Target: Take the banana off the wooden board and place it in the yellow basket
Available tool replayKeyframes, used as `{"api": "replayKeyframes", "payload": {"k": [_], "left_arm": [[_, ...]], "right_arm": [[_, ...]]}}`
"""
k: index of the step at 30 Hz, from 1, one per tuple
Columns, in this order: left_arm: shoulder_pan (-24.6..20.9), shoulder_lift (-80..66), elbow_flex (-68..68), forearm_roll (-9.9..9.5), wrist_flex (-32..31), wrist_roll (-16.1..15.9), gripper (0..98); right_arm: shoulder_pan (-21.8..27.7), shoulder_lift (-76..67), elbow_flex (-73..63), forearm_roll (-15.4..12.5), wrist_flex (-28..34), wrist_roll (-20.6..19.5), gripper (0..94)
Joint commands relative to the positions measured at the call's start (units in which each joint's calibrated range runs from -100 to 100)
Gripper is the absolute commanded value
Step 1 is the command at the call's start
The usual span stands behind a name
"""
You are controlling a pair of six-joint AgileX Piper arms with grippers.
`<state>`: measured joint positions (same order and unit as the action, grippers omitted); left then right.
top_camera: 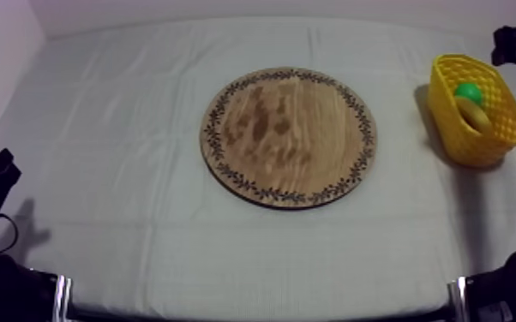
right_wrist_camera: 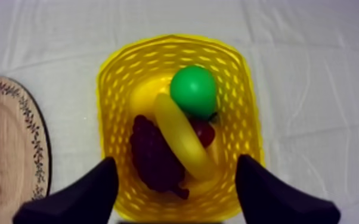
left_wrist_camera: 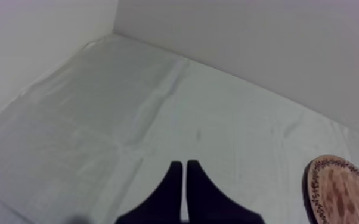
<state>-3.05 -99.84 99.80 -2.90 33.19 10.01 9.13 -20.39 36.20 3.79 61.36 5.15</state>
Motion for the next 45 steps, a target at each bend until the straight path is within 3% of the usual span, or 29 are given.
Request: {"api": "replayKeyframes", "payload": {"k": [1, 12, 21, 27, 35, 37, 40, 45], "left_arm": [[0.0, 0.0, 0.0, 0.00, 0.0, 0.0, 0.1], [0.0, 0.0, 0.0, 0.00, 0.0, 0.0, 0.1], [0.0, 0.0, 0.0, 0.00, 0.0, 0.0, 0.1], [0.0, 0.0, 0.0, 0.00, 0.0, 0.0, 0.1], [0.0, 0.0, 0.0, 0.00, 0.0, 0.0, 0.1], [0.0, 0.0, 0.0, 0.00, 0.0, 0.0, 0.1], [0.0, 0.0, 0.0, 0.00, 0.0, 0.0, 0.1], [0.0, 0.0, 0.0, 0.00, 0.0, 0.0, 0.1]], "right_arm": [[0.2, -8.0, 6.7, -0.6, -2.9, 0.6, 53.0], [3.2, -32.9, 30.3, -7.0, -13.6, 10.7, 37.0], [7.2, -50.2, 41.0, -16.0, -15.5, 21.3, 17.5], [7.0, -57.0, 45.6, -19.4, -16.4, 23.7, 4.1], [6.0, -64.3, 52.8, -24.7, -17.4, 26.3, 0.5], [5.2, -66.0, 54.7, -24.7, -17.9, 25.6, 0.4], [3.6, -68.7, 56.3, -22.2, -17.9, 21.4, 0.4], [-2.3, -73.8, 59.2, -13.2, -17.5, 8.6, 0.3]]}}
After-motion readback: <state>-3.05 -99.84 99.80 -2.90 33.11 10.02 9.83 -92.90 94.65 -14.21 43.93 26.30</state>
